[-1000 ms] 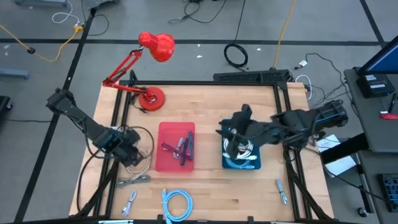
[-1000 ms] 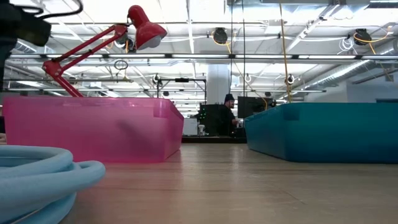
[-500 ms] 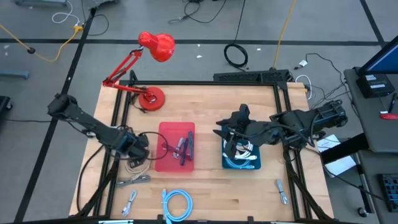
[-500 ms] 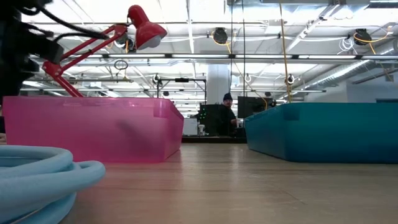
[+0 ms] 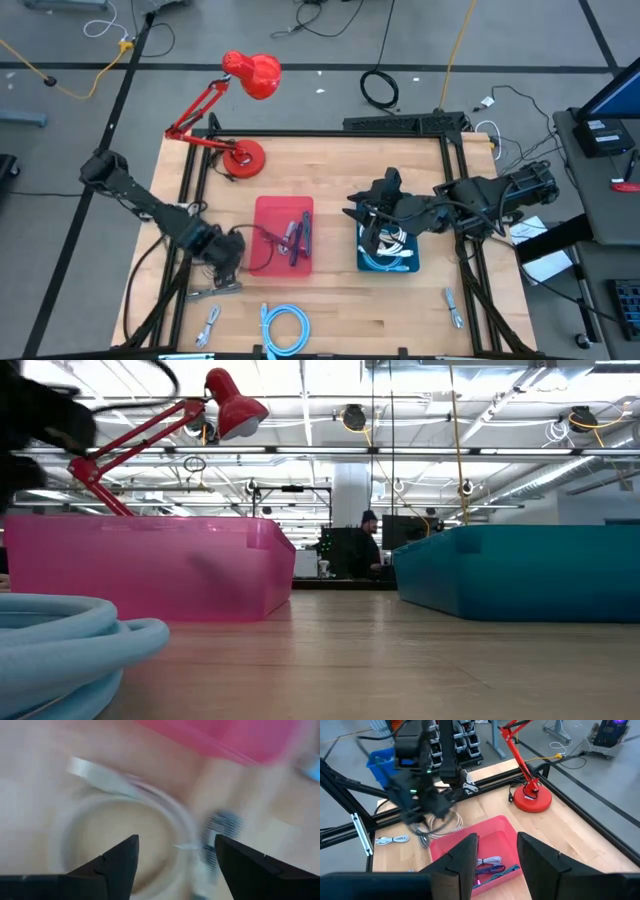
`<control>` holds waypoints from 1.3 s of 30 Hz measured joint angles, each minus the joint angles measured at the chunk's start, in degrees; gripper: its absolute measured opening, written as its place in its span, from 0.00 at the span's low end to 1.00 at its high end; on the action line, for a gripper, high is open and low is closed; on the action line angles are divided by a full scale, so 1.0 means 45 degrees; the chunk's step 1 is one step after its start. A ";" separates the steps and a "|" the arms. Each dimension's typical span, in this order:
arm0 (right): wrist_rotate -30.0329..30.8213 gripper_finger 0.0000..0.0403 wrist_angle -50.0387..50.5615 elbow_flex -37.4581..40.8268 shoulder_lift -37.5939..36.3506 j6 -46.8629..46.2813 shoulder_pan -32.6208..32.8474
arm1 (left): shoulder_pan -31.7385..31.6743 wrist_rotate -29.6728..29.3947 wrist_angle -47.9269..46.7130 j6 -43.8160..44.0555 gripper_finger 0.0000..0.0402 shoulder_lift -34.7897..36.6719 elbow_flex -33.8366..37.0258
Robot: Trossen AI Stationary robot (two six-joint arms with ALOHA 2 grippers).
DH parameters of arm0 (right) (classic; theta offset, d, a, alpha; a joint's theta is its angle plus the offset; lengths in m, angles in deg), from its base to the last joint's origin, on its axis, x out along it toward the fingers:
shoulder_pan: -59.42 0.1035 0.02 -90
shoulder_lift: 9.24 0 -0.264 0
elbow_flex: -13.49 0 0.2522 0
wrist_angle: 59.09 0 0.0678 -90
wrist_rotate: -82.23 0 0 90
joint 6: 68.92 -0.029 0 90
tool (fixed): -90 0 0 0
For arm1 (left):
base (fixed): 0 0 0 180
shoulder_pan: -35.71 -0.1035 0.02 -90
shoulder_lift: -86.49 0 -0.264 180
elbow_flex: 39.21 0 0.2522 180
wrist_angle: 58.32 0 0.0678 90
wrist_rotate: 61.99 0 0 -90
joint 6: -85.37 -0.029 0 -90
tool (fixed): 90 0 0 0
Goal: Pick & Place USB Port
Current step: Put the left white charger cable into the red bin
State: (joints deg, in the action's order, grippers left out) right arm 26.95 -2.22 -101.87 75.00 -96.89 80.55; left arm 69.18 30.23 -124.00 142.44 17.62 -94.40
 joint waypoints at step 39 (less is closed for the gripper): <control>0.0291 0.33 -0.0389 0.0009 -0.0005 0.0123 -0.0151 | 0.6377 0.0198 0.7029 1.2695 0.58 -0.4743 -0.0796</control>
State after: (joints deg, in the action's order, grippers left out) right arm 28.26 -3.97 -101.83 74.98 -96.34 79.87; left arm 97.88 31.12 -92.37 199.57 -3.72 -97.98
